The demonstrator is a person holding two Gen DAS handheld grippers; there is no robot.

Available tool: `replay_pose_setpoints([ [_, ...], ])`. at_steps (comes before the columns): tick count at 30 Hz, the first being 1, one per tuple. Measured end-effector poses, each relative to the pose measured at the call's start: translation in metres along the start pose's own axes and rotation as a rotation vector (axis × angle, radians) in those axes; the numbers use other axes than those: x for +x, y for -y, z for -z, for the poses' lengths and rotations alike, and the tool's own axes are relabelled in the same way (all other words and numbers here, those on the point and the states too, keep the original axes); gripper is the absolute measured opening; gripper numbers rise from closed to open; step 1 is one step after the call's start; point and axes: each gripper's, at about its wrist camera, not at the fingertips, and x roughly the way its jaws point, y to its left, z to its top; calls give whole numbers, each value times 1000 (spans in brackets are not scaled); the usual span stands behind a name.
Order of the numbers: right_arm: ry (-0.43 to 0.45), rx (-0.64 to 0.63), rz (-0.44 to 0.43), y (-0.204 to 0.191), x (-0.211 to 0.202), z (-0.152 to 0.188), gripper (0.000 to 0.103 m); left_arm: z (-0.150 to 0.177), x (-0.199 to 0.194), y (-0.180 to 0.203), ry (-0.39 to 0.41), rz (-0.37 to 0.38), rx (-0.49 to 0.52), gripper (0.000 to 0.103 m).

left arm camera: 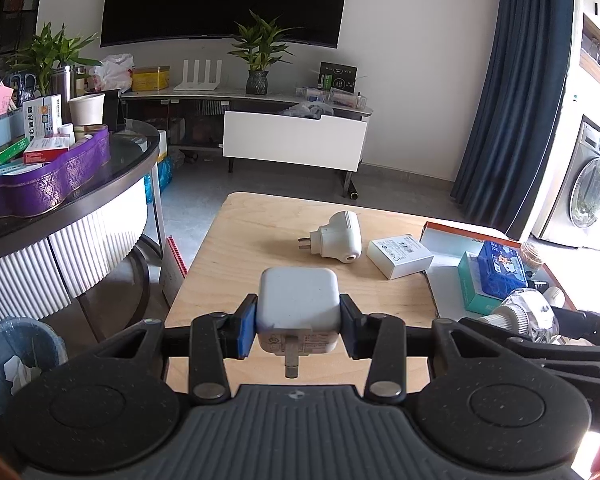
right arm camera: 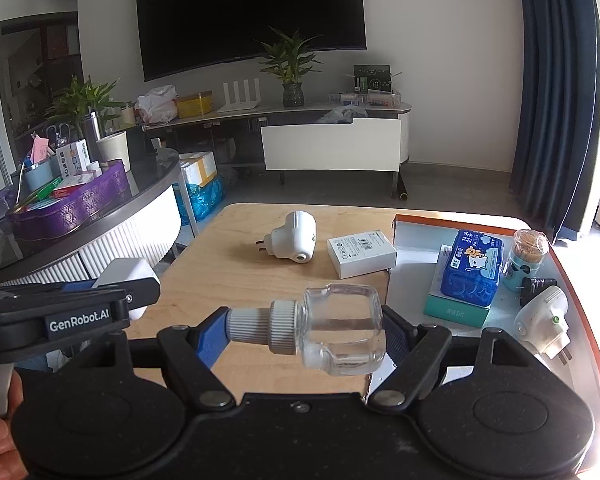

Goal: Organize rigid objects
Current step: 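Carry the white charger and clear refill bottle with both tools over the tray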

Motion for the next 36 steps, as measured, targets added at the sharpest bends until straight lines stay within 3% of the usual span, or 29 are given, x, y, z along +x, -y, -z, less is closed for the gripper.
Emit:
replay_pose_setpoints([
  [36,79,45,35,33,-53,7,92,10,-27,44,13,75,38,42],
])
